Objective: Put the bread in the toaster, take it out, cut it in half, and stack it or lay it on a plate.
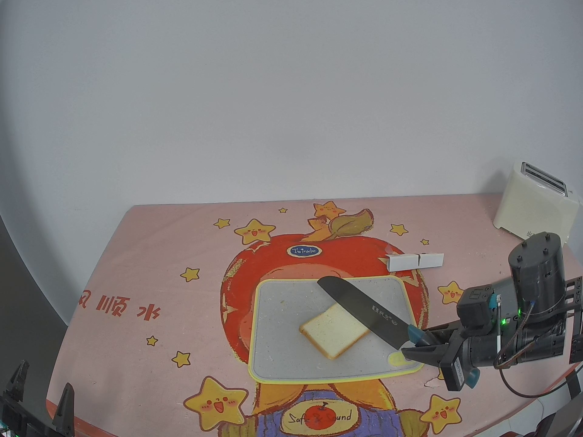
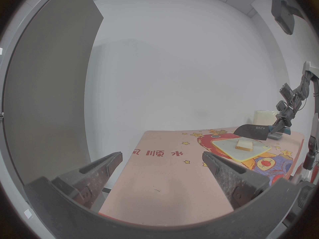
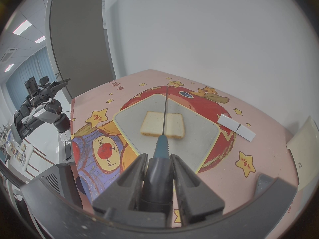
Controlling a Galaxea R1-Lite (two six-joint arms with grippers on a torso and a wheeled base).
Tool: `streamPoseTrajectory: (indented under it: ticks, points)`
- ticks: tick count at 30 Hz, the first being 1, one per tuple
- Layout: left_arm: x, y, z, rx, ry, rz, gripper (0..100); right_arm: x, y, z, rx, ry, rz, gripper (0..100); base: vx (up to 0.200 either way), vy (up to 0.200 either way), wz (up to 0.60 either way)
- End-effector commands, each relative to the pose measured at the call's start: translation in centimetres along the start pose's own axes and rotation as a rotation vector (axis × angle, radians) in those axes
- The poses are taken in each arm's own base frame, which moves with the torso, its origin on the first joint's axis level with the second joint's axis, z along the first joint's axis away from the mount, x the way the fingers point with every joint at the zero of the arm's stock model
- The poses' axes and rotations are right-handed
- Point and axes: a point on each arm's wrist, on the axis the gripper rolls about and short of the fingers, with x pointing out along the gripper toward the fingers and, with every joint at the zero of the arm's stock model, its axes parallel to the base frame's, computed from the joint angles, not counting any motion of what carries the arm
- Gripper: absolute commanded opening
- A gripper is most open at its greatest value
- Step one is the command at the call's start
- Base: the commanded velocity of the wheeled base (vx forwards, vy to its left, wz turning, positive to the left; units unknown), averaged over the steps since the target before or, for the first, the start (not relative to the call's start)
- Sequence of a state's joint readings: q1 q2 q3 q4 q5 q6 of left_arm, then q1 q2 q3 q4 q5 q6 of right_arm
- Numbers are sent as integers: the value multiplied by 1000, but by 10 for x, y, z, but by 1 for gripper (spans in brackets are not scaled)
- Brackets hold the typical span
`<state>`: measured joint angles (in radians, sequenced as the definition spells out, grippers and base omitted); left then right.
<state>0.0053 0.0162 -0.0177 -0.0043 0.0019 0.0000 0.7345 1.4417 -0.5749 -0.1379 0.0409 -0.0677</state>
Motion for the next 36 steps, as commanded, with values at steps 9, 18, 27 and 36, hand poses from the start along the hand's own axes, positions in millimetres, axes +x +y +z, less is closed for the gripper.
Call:
streamPoseTrajectory:
  ticks: [9,18,27,36]
  points:
    - [0,0,-5,-2,4,-4,100,4,4,1,-8,-2,15,0,0,0,0]
    - [0,0,-5,3,4,-7,100,23,6,1,-12,-2,19,0,0,0,0]
    - [0,0,-5,2,0,-7,100,27,6,-1,-10,18,19,0,0,0,0]
    - [0,0,3,0,-72,-15,100,29,5,-2,-8,24,6,0,0,0,0]
